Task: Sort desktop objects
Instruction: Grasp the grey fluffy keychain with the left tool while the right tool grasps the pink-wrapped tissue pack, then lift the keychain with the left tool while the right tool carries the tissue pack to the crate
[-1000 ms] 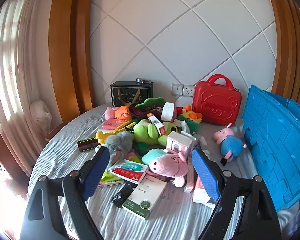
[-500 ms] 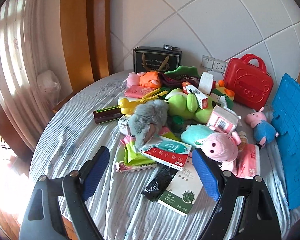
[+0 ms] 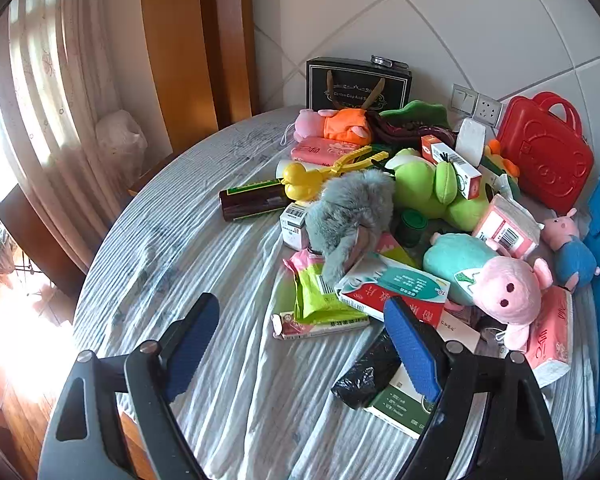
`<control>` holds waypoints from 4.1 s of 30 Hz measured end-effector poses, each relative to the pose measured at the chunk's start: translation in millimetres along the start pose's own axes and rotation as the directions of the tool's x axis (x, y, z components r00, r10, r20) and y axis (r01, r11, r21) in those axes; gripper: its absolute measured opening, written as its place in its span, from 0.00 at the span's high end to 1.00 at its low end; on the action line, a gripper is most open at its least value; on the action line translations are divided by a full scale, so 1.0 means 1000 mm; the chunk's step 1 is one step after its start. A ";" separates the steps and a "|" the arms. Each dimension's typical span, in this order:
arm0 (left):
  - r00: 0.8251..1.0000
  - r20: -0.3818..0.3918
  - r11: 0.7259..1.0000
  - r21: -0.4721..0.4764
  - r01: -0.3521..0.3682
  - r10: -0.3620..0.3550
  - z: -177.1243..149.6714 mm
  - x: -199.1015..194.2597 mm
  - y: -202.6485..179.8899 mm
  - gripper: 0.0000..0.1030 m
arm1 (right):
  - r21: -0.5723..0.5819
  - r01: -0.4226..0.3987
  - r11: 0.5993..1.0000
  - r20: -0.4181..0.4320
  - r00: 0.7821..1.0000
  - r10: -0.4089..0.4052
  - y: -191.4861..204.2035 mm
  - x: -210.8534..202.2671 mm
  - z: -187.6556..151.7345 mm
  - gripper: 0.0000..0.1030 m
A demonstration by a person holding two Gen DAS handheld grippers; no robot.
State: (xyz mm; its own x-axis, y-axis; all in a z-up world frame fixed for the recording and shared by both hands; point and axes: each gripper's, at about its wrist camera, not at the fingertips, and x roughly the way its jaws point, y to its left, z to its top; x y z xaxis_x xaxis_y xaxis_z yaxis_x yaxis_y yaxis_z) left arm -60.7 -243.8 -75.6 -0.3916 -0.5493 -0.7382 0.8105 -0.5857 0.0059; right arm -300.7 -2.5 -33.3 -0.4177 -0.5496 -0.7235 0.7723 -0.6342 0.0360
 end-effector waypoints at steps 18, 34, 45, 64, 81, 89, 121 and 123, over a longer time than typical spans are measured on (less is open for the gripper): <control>0.965 -0.183 0.880 0.405 0.248 -0.188 0.104 0.157 -0.064 0.18 | 0.161 0.176 0.971 -0.126 0.980 -0.157 0.074 0.061 0.037 0.00; 0.947 -0.261 0.898 0.347 0.271 -0.185 0.107 0.206 -0.079 0.55 | 0.169 0.149 0.974 -0.240 0.965 -0.106 0.064 0.161 0.069 0.00; 0.921 -0.195 0.864 0.325 0.385 -0.338 0.117 0.157 -0.131 0.76 | 0.241 0.046 0.970 -0.206 0.979 0.005 0.024 0.174 0.065 0.00; 0.927 -0.248 0.906 0.250 0.341 -0.280 0.113 0.213 -0.100 0.60 | 0.180 -0.009 0.984 -0.241 0.969 0.053 0.039 0.205 0.060 0.00; 0.934 -0.106 0.853 0.383 0.354 -0.340 0.108 0.140 -0.130 0.90 | 0.184 0.011 0.983 -0.229 0.973 0.032 0.051 0.206 0.053 0.34; 0.922 0.032 0.855 0.386 0.346 -0.387 0.129 0.079 -0.120 0.90 | 0.173 -0.019 0.985 -0.038 0.999 0.026 0.059 0.131 0.088 0.37; 0.686 0.388 0.771 0.478 0.421 -0.616 0.084 -0.193 -0.234 0.91 | 0.217 0.227 0.949 0.411 0.861 -0.300 -0.023 -0.183 0.054 0.37; 0.665 0.414 0.770 0.477 0.423 -0.621 0.078 -0.218 -0.277 0.91 | 0.224 0.247 0.943 0.441 0.837 -0.324 -0.062 -0.208 0.049 0.37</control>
State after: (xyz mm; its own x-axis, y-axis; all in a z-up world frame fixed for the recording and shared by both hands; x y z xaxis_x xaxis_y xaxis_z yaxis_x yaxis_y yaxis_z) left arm -234.0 -8.9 136.3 -0.9444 -0.2481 -0.2155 0.2511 -0.9679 0.0139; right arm -285.4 125.0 148.4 -0.8108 -0.4942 -0.3136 0.5179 -0.8554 0.0092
